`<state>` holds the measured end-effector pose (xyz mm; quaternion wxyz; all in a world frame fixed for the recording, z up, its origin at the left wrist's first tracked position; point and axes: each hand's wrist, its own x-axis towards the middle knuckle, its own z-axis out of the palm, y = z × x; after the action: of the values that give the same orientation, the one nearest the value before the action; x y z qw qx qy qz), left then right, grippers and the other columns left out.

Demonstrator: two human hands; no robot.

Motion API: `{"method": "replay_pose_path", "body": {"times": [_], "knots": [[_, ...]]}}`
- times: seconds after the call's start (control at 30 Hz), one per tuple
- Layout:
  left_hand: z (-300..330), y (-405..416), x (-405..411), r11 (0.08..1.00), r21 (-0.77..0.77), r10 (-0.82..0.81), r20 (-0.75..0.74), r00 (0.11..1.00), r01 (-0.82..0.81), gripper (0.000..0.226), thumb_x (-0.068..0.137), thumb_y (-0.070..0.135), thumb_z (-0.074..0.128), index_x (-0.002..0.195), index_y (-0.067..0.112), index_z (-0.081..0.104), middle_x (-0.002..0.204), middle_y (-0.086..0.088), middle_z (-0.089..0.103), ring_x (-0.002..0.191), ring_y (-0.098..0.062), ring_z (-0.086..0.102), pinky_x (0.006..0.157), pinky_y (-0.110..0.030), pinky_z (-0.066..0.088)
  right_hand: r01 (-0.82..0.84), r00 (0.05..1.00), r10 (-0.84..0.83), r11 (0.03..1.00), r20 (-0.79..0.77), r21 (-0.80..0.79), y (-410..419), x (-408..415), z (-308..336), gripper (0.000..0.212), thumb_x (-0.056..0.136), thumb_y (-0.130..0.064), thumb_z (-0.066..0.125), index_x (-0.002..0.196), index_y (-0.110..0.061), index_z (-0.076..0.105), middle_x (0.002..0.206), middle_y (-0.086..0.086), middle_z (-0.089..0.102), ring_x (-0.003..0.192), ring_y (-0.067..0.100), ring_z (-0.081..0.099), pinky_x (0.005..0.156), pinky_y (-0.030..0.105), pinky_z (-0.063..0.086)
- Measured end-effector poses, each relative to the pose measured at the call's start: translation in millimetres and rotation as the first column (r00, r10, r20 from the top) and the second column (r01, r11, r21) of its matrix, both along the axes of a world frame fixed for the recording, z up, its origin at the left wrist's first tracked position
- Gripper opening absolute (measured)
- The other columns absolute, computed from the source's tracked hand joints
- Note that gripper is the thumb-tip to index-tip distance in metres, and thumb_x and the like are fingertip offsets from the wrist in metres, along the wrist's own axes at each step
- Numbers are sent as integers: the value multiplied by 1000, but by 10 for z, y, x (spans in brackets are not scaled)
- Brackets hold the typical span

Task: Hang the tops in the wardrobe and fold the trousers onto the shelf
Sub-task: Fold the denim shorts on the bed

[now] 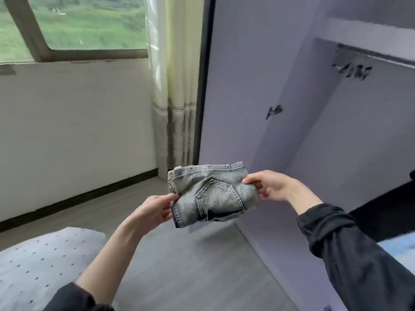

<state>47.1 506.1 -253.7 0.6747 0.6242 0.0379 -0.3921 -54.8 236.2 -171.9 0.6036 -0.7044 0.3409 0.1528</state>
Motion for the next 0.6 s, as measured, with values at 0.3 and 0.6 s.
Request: {"method": "replay_pose_path", "body": {"times": [0.3, 0.6], "knots": [[1475, -2510, 539, 959, -168, -181, 265, 947, 230, 13, 87, 13, 63, 90, 1, 62, 74, -8, 60, 65, -17, 55, 64, -28, 45, 426, 851, -361, 899, 382, -99, -1663, -420, 1384, 24, 85, -13, 59, 65, -21, 50, 54, -5, 49, 46, 8, 46, 48, 21, 35], [2792, -4265, 666, 796, -224, -399, 505, 765, 563, 14, 87, 17, 64, 84, 4, 62, 58, -2, 62, 59, -16, 54, 62, -29, 44, 704, 609, -511, 701, 607, -116, -2711, -804, 2451, 5, 85, -12, 58, 81, -15, 57, 74, 3, 57, 65, 16, 53, 65, 28, 42]]}}
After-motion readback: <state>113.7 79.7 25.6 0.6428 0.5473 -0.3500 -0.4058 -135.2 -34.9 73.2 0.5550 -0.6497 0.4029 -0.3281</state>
